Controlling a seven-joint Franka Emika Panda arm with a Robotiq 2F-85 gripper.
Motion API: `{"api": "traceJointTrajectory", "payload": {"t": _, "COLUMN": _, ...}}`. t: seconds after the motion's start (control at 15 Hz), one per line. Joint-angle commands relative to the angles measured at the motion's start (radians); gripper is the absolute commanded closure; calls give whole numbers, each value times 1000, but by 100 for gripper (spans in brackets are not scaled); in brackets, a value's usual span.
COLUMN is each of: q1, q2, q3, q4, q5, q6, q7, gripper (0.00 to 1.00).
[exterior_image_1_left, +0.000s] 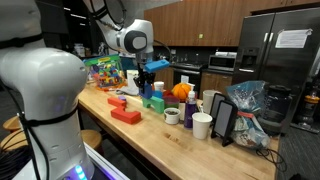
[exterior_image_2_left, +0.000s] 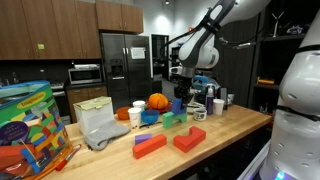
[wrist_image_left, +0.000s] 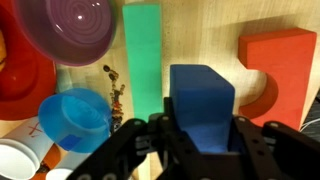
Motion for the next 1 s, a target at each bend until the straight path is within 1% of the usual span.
{"api": "traceJointTrajectory", "payload": {"t": 0.0, "q1": -11, "q2": 15, "q3": -3, "q4": -1, "q5": -51, "q6": 60, "q7": 13, "gripper": 84}}
{"api": "traceJointTrajectory", "payload": {"t": 0.27, "q1": -15, "q2": 55, "q3": 3, "q4": 2, "q5": -109, "q6": 149, "q7": 18, "gripper": 84}}
{"api": "traceJointTrajectory", "payload": {"t": 0.47, "q1": -13, "q2": 81, "q3": 6, "q4": 8, "q5": -140, "q6": 181, "q7": 27, "gripper": 84}}
{"api": "traceJointTrajectory", "payload": {"t": 0.67, "q1": -13, "q2": 88, "q3": 12, "q4": 8, "q5": -158, "q6": 189, "q7": 36, "gripper": 84}}
{"api": "traceJointTrajectory", "payload": {"t": 0.93, "q1": -19, "q2": 57, "q3": 27, "q4": -5, "q5": -191, "q6": 180, "q7": 64, "gripper": 84}}
